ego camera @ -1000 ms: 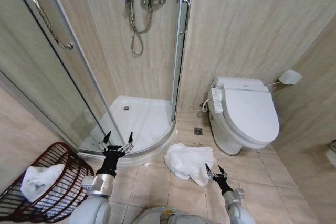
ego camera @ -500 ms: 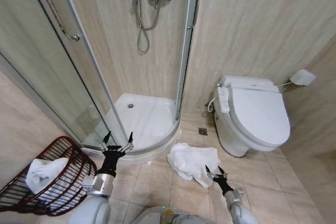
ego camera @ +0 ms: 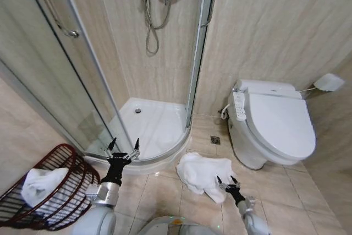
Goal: Discard the used towel into the hamper.
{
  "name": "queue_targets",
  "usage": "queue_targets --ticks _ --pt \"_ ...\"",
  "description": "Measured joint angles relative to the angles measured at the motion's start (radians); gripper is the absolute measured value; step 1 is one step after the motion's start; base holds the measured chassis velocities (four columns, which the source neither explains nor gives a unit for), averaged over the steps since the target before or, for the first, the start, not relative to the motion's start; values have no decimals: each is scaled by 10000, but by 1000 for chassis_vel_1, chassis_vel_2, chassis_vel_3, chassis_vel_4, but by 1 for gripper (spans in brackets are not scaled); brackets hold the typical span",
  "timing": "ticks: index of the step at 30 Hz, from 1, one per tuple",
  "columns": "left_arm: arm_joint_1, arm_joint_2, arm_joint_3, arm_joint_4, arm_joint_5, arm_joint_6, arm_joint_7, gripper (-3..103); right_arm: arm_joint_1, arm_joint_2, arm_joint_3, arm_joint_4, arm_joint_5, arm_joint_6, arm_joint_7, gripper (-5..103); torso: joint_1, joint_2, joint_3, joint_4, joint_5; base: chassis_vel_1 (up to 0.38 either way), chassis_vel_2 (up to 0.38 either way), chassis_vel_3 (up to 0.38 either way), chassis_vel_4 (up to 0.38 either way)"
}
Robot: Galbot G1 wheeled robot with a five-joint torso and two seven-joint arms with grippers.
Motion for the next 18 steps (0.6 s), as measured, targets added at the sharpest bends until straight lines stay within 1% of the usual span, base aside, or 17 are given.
queue_targets --ticks 4,6,8,12,18 --pt "2 0 0 0 0 0 0 100 150 -16 -226 36 -325 -165 -349 100 -1 14 3 -2 2 -13 0 -1 -6" --pt "2 0 0 0 0 0 0 100 388 -96 -402 -267 -522 -254 -572 100 0 24 8 2 2 0 0 0 0" --pt "3 0 -1 0 0 0 0 100 578 -201 -516 -533 -643 -327 -664 100 2 30 13 -1 4 0 0 0 0" --pt "1 0 -1 0 0 0 0 100 1205 -509 -820 -1119 -1100 -652 -717 100 12 46 25 0 -2 0 0 0 0" --pt "1 0 -1 0 0 0 0 100 1737 -532 -1000 -1337 -1301 -925 -614 100 19 61 33 0 0 0 0 0 0"
